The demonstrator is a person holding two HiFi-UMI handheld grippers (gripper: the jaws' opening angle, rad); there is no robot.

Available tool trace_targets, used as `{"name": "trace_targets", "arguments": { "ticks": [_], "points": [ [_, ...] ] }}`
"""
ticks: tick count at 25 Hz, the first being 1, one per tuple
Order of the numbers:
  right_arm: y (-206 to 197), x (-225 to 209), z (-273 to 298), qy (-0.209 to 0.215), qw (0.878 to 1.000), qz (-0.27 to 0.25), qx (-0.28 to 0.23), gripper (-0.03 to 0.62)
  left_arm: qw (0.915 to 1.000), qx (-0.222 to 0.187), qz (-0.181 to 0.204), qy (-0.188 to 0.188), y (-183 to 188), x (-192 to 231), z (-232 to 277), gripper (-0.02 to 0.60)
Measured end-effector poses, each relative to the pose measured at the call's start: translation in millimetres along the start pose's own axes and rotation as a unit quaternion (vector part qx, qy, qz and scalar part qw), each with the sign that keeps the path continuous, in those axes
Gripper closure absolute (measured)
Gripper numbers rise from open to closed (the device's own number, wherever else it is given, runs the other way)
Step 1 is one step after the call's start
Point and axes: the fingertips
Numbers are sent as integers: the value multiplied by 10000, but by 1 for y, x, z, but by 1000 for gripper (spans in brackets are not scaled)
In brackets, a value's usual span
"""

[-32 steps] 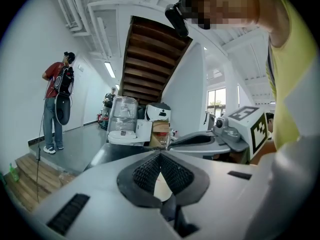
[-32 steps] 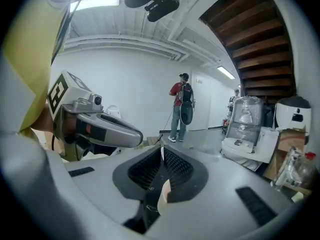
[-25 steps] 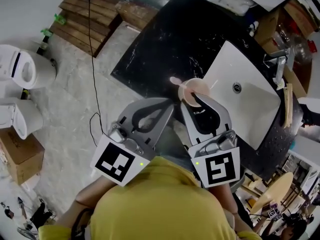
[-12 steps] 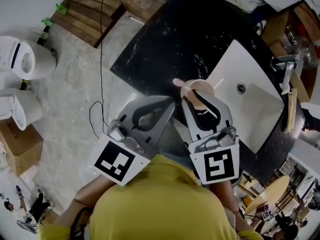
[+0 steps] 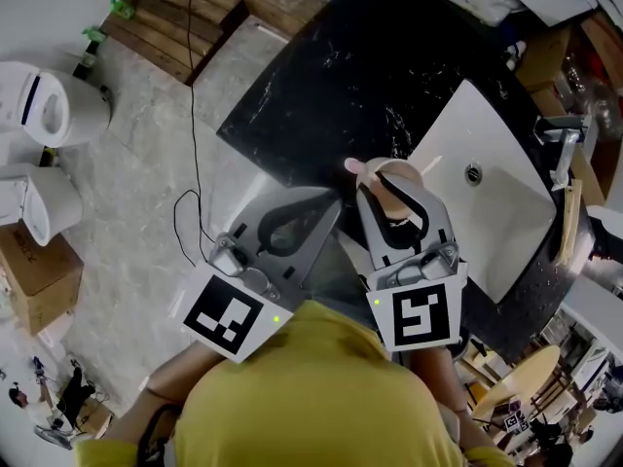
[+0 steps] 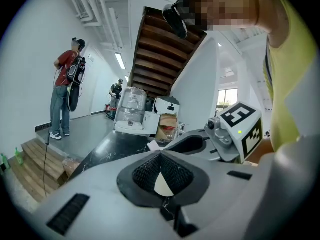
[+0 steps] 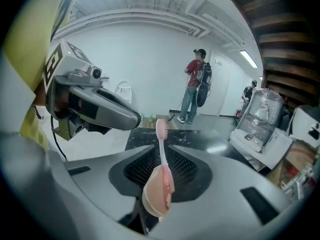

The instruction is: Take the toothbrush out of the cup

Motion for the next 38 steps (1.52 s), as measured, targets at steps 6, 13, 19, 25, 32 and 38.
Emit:
{"name": "trace_targets", "arguments": {
  "ticks": [6, 13, 19, 25, 32, 38],
  "points": [
    [-5, -2, 6, 18, 9998, -67, 195, 512, 10000, 10, -43, 13, -1, 3, 2, 571],
    [-8, -1, 15, 123, 9984, -247, 493, 513, 9999, -1, -119, 68, -2, 8, 2, 571],
    [-11, -1, 20, 110, 9969, -321, 703, 547, 9998, -12, -162, 104, -1, 14, -1, 571],
    [-12, -2, 20, 59, 9963, -378, 766, 559, 9999, -15, -152, 67, 0, 16, -2, 571],
    [0, -5, 13, -126, 9969, -410, 652, 560, 9999, -60, -144, -19, 3, 13, -5, 571],
    [12, -7, 4, -305, 9964, -540, 575, 560, 9998, -133, -92, -94, 9, 7, -9, 571]
  ]
}}
Point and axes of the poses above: the fingertips, and each gripper's own axes: z forward along the fingers, x to its left, y out of its top, and after that the axes turned 8 degrees about -x, right-handed
